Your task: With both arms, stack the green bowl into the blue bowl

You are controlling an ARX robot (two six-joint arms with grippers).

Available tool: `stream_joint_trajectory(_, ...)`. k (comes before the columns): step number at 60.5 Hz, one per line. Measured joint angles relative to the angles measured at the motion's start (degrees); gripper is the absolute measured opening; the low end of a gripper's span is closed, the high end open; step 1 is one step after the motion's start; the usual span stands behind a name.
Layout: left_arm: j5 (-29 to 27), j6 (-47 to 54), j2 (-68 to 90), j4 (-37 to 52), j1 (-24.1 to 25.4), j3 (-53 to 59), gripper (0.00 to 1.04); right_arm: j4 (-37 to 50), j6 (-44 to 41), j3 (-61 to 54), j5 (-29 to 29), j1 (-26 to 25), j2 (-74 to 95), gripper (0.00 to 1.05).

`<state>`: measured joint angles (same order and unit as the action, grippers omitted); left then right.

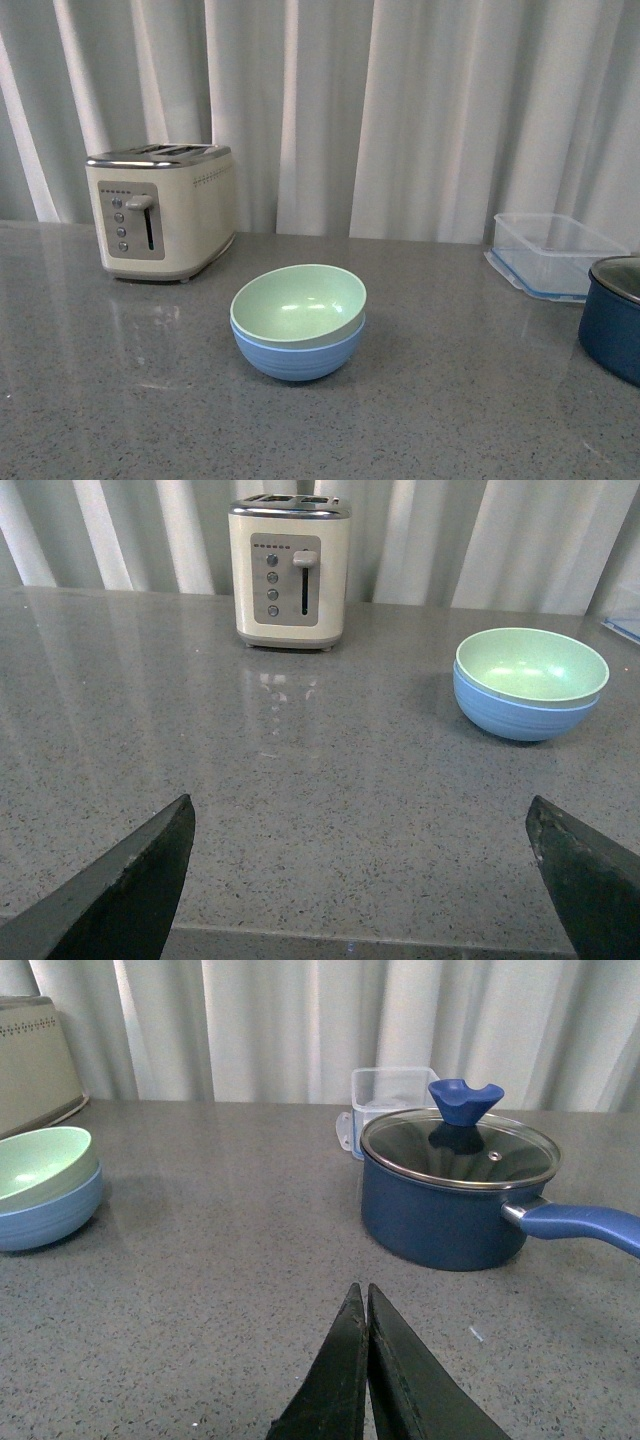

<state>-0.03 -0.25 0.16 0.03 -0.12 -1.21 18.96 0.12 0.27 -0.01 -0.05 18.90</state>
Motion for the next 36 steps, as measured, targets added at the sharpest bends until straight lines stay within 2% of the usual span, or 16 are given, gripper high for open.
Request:
stream_joint_trajectory(29,0.0,0.0,0.0,0.0,0.0,0.0,0.98,-8.7,0.0,0.0,0.0,0.0,-8.8,0.01)
stream_joint_trajectory(36,0.0,0.0,0.0,0.0,0.0,0.0,0.98,-18.4,0.0,0.0,0.0,0.0,-16.7,0.01)
